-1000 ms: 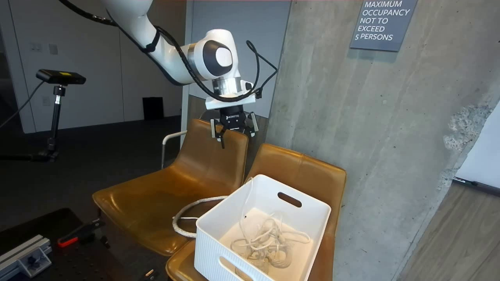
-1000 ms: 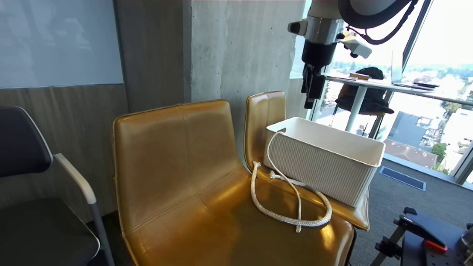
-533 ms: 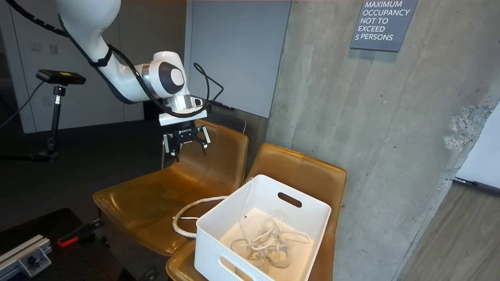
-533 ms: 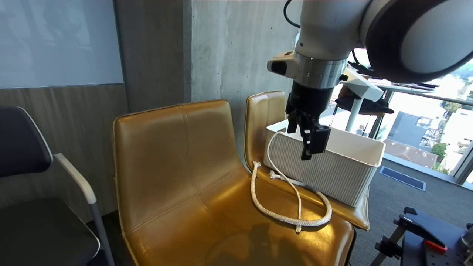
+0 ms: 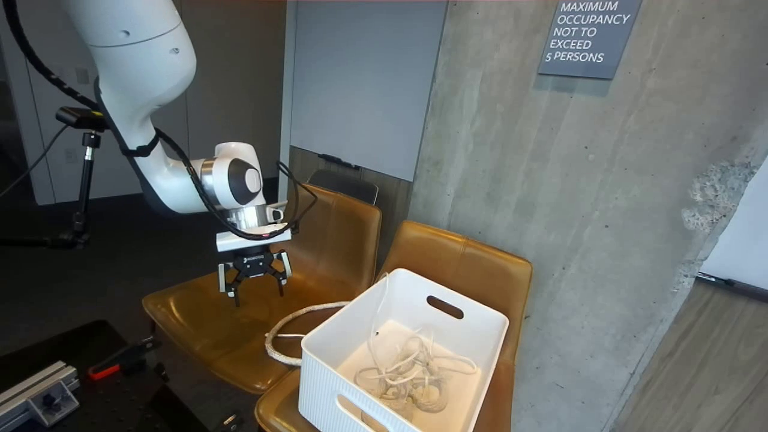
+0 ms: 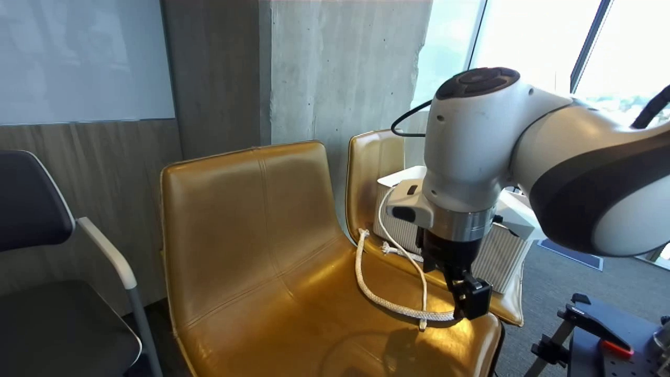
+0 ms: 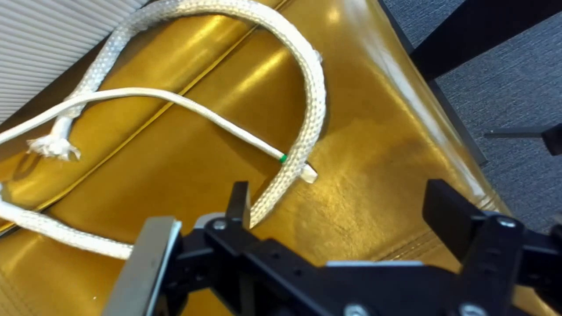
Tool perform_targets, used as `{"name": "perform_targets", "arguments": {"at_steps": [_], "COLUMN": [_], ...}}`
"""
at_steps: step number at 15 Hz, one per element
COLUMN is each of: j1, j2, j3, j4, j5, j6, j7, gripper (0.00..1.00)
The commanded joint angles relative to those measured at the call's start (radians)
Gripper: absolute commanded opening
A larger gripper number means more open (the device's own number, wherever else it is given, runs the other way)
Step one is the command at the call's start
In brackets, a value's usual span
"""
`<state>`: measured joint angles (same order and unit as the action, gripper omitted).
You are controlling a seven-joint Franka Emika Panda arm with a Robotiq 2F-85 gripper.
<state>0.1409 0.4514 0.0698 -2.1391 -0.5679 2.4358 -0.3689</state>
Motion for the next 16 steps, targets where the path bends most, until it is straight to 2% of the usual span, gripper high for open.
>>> {"name": "perform_targets", "arguments": {"at_steps": [1, 9, 16], "j1": [0.013, 0.009, -0.003], "j2": [0.093, 0.304, 0.363], "j3": [-0.026, -0.081, -0.079], "j4": [0.043, 0.261, 0.282], "j5": [-0.054, -0.157, -0.145], "j6": [0.024, 0.005, 0.002], "j7": [0.037, 0.031, 0.033], "gripper": [1.00, 1.00, 1.00]}}
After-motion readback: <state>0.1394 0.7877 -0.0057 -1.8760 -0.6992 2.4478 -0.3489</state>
